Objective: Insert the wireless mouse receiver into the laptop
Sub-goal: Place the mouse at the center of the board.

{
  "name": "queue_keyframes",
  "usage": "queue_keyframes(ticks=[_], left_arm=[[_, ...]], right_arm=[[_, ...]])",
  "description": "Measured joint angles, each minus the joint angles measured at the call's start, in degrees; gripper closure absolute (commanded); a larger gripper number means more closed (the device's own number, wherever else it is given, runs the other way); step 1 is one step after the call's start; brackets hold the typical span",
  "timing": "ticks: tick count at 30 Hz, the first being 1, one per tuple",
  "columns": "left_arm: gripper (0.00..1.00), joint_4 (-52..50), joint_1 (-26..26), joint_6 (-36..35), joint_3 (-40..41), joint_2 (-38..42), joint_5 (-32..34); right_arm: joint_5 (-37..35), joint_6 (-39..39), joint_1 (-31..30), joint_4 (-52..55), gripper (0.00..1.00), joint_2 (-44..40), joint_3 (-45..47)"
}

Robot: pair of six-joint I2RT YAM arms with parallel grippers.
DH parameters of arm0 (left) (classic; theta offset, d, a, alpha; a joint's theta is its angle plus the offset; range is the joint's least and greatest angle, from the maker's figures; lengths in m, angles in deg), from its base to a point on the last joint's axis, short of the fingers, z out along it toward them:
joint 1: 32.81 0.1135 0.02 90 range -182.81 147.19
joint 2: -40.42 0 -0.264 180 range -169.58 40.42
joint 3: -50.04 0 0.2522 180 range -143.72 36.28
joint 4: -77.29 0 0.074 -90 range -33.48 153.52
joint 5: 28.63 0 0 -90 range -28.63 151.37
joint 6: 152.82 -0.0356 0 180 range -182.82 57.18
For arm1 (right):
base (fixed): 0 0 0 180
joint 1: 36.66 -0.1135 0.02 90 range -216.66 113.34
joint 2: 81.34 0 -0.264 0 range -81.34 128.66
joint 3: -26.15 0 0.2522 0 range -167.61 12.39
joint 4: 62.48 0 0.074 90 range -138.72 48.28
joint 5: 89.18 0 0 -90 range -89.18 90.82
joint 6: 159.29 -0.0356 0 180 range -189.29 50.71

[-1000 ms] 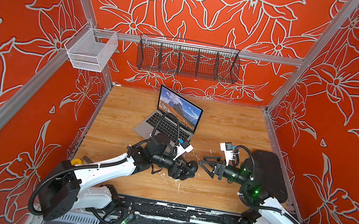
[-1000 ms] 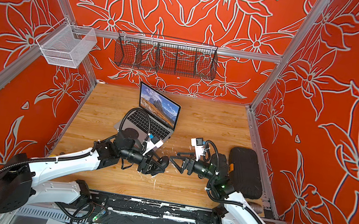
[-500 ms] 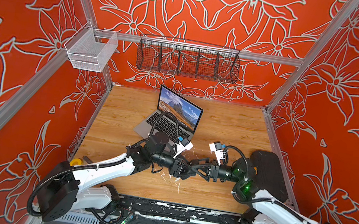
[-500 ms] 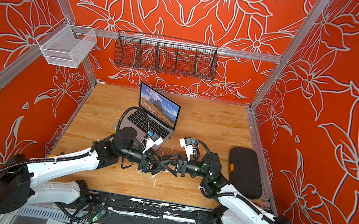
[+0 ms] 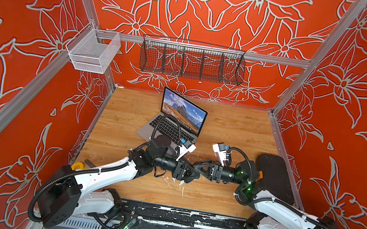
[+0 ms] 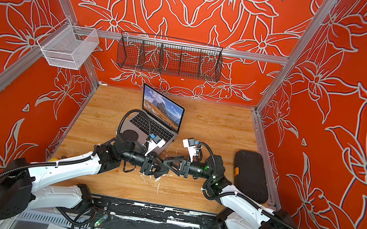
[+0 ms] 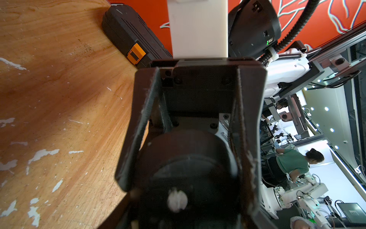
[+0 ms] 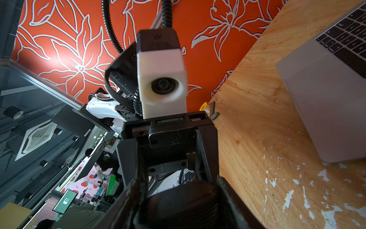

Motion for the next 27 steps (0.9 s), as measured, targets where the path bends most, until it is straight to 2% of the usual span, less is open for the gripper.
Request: queue_keyframes(ticks=[2,4,5,9,12,14,16,20,24,26,27], left_arm=[[0.49,0.13,0.02,0.0,0.11,-0.09,0.48],[0.25,0.7,0.02,0.0,0.44,-0.48,0.52],[0.0,1.03,0.0,-0.04,0.66,-0.76,0.94],[0.03,0.07,0.46,-0.24,2.78,-1.55,4.13],[0.02,-1.51,1.22,-1.16,4.9,-1.05,6.78],[0.03,-3.91,2.21,-2.1,5.81,0.5,9.55],[0.03,-6.91,3.23,-3.41,6.29,3.19,14.23],[0.03,-16.24,5.84,-6.8,4.79,8.17,29.07],[0.03,-25.16,12.9,-8.66,-0.2,7.3,42.18],[0.03,-27.15,17.35,-9.18,-1.46,6.99,46.73],[0.03,-27.78,19.71,-9.46,-1.73,7.02,49.7]], right_arm=[[-0.81,0.15,-0.02,0.59,0.72,-0.44,0.15],[-2.19,1.03,-0.09,2.84,0.72,-1.64,0.22],[-3.3,1.97,-0.15,5.05,0.72,-2.69,0.22],[-9.18,6.25,0.09,17.25,0.72,-8.07,0.11],[-13.86,9.46,1.2,29.42,0.72,-11.13,-0.85],[-18.86,11.85,1.99,39.91,0.76,-11.43,-3.04],[-24.41,13.99,2.27,50.12,0.8,-9.46,-6.64],[-35.91,17.25,2.34,67.14,0.84,0.72,-15.72],[-44.87,19.08,2.12,75.54,0.66,11.76,-21.79],[-47.69,19.93,2.05,76.94,0.49,16.26,-23.91],[-49.11,20.39,2.05,77.26,0.37,18.38,-24.94]])
